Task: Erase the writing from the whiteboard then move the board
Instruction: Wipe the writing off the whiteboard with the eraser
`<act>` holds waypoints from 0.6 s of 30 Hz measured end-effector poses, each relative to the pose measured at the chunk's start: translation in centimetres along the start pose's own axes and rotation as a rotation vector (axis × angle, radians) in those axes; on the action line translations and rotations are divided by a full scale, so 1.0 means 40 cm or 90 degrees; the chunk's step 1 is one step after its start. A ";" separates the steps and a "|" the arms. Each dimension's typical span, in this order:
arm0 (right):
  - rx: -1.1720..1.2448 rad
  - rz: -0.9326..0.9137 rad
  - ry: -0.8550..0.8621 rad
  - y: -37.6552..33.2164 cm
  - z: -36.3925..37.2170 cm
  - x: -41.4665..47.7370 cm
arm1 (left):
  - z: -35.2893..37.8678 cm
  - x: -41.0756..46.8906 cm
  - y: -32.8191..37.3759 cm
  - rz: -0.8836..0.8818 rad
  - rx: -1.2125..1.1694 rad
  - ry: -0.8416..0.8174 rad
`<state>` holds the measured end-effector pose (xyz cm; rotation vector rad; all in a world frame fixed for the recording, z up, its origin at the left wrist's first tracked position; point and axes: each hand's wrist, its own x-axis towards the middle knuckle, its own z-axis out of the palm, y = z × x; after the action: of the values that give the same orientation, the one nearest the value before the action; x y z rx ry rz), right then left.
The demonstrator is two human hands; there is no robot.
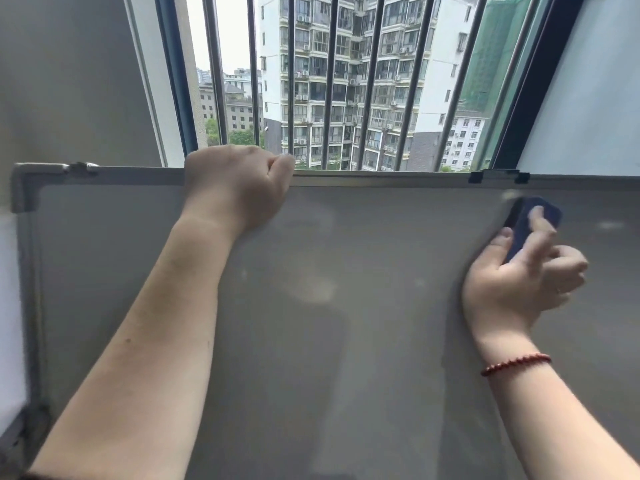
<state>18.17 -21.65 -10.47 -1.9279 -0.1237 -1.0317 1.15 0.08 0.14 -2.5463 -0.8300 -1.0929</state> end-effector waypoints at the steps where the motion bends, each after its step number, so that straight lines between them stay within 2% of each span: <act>1: 0.007 -0.066 -0.010 -0.026 0.002 -0.037 | 0.001 0.002 -0.002 -0.004 0.006 -0.002; 3: 0.039 -0.267 -0.083 -0.083 -0.001 -0.152 | 0.005 0.003 -0.006 -0.015 0.021 -0.001; 6: 0.075 -0.654 -0.220 -0.133 -0.029 -0.345 | 0.009 0.001 -0.002 -0.027 0.035 0.010; 7: 0.081 -0.742 -0.253 -0.135 -0.037 -0.382 | 0.009 -0.001 -0.001 -0.025 0.035 0.014; 9: 0.089 -0.793 -0.270 -0.124 -0.033 -0.385 | 0.010 -0.006 -0.001 -0.019 0.027 0.023; 11: 0.083 -0.692 -0.226 -0.107 -0.022 -0.323 | 0.010 -0.007 -0.005 -0.016 0.019 0.030; 13: 0.066 -0.487 -0.167 -0.086 -0.018 -0.233 | 0.011 -0.007 -0.008 -0.017 0.021 0.035; 16: 0.099 -0.187 -0.142 -0.060 -0.027 -0.117 | 0.018 -0.003 -0.003 -0.023 0.022 0.044; 18: 0.117 -0.102 -0.140 -0.043 -0.025 -0.085 | 0.023 -0.001 0.003 -0.032 0.026 0.051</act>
<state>14.58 -20.39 -11.48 -1.8796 -0.4875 -0.8751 1.72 0.36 -0.52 -2.4439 -0.8908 -1.1716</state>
